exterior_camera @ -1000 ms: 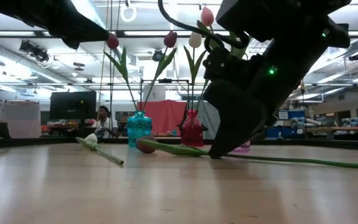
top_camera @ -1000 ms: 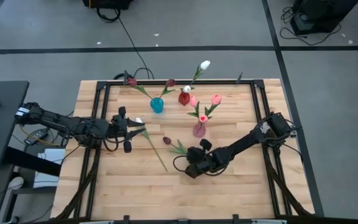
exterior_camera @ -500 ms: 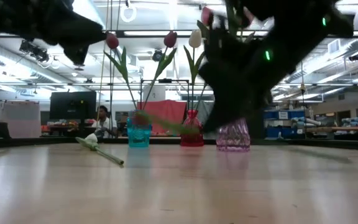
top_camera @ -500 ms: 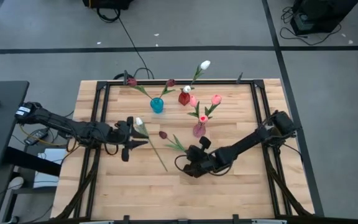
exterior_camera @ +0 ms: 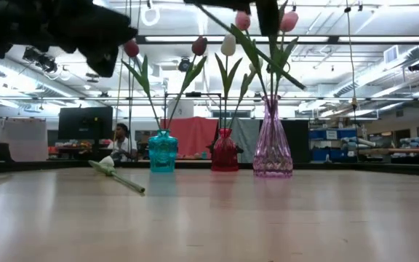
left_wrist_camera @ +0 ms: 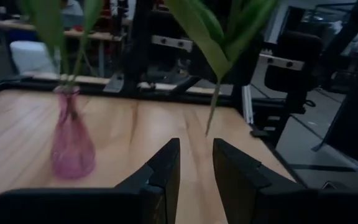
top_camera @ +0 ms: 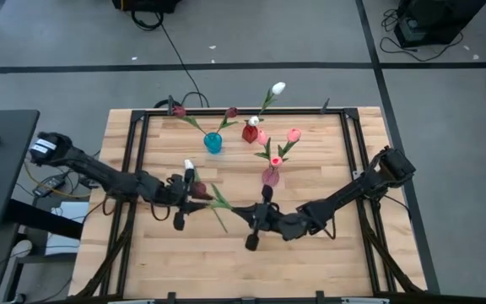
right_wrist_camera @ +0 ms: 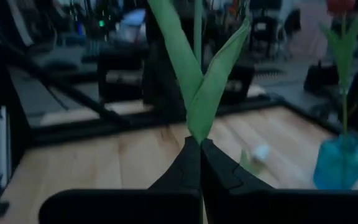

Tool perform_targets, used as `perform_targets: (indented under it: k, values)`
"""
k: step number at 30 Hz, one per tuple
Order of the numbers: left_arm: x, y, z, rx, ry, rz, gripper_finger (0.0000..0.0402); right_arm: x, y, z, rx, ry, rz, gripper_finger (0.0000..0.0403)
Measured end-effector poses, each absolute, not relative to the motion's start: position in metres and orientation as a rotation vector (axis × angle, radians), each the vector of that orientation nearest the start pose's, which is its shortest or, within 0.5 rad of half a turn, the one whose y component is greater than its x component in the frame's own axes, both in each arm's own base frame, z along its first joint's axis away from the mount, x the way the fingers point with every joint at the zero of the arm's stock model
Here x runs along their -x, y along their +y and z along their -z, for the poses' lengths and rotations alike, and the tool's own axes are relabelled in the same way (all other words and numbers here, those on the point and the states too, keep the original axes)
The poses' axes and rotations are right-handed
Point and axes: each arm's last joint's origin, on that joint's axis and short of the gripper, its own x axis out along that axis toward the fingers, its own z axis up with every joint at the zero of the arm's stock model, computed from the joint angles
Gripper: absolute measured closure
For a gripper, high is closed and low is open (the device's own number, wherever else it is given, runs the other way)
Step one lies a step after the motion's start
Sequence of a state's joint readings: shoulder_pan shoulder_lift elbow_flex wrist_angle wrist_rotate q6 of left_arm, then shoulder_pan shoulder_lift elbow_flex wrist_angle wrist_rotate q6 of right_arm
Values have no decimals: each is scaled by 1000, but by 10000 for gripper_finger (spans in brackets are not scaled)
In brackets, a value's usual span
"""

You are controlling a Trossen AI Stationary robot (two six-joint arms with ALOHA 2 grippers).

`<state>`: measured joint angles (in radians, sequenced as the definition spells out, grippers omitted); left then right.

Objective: Sort flowers into vase by color
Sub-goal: Put the red tulip into the blue vase

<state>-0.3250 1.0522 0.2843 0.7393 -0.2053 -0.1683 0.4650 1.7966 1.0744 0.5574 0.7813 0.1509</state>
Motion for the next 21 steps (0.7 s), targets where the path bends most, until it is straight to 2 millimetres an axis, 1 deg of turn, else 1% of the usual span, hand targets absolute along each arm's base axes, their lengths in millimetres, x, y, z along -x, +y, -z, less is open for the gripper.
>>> perform_targets:
  k: [2,5,8,11,16,21]
  values:
    - [-203,-64,-206,160,30,138,302,-359,156,-234,-57,73,308,396]
    - [-220,-73,-219,150,28,187,304,-361,155,-241,-59,11,275,396]
    - [-236,-82,-231,80,56,232,310,-361,156,-247,-62,-40,233,396]
    - [-248,-87,-239,34,83,239,315,-361,156,-250,-46,-63,224,396]
    - [-258,-91,-250,7,92,266,320,-359,162,-251,-37,-64,210,396]
    - [-260,-93,-256,12,71,287,321,-357,165,-251,-14,-65,202,396]
